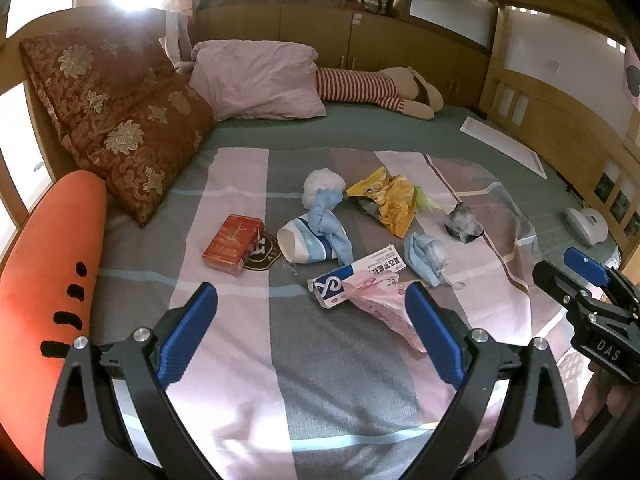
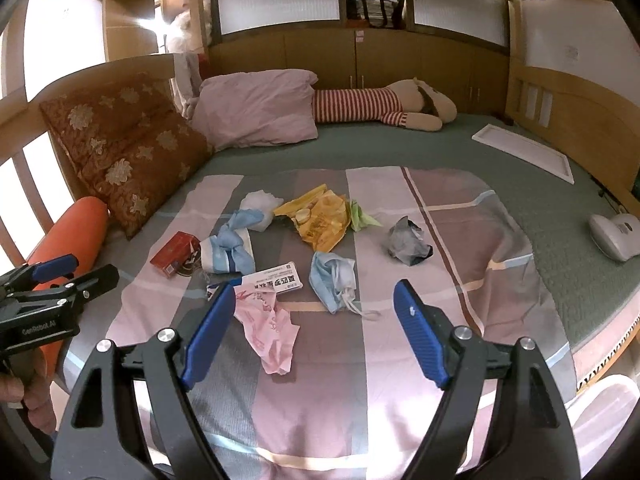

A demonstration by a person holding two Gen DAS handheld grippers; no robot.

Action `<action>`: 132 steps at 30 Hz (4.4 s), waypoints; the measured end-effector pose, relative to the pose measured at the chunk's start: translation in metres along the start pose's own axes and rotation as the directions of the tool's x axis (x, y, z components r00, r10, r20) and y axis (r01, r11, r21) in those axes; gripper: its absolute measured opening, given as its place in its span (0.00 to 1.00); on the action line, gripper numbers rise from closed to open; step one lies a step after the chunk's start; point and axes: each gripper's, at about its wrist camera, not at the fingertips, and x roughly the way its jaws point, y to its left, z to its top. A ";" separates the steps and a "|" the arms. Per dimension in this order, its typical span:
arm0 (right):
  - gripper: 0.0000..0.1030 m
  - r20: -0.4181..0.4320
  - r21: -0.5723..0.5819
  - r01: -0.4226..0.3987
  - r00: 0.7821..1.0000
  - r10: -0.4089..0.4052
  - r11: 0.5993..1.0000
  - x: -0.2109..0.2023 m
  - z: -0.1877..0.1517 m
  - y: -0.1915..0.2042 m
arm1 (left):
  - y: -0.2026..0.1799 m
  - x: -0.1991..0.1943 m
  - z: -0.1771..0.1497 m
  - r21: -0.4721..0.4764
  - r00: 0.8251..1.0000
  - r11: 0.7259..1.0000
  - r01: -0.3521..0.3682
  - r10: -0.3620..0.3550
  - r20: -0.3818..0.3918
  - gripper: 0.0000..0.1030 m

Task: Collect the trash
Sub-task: 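Move both tools back over the bed toward the blue masks, then grasp a blue mask with the left tool while the right tool grasps another blue mask, then carry both blue masks to the white bin and release them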

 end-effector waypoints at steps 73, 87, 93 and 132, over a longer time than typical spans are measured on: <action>0.12 0.021 -0.019 -0.106 0.994 0.106 0.994 -0.001 0.002 0.022 | -0.021 -0.010 -0.006 -0.003 0.997 0.998 0.065 -0.065 0.045 0.30; 0.12 0.014 -0.021 -0.110 0.994 0.110 0.994 0.001 -0.001 0.021 | -0.022 -0.004 -0.004 -0.005 0.997 0.998 0.065 -0.064 0.035 0.30; 0.12 0.009 -0.018 -0.105 0.994 0.105 0.994 0.004 -0.003 0.021 | -0.022 -0.004 -0.004 -0.004 0.997 0.998 0.063 -0.062 0.037 0.30; 0.68 -0.096 0.440 0.400 0.911 -0.401 0.804 -0.180 -0.180 -0.246 | -0.147 -0.032 -0.026 0.200 0.904 0.883 0.425 -0.423 -0.057 0.30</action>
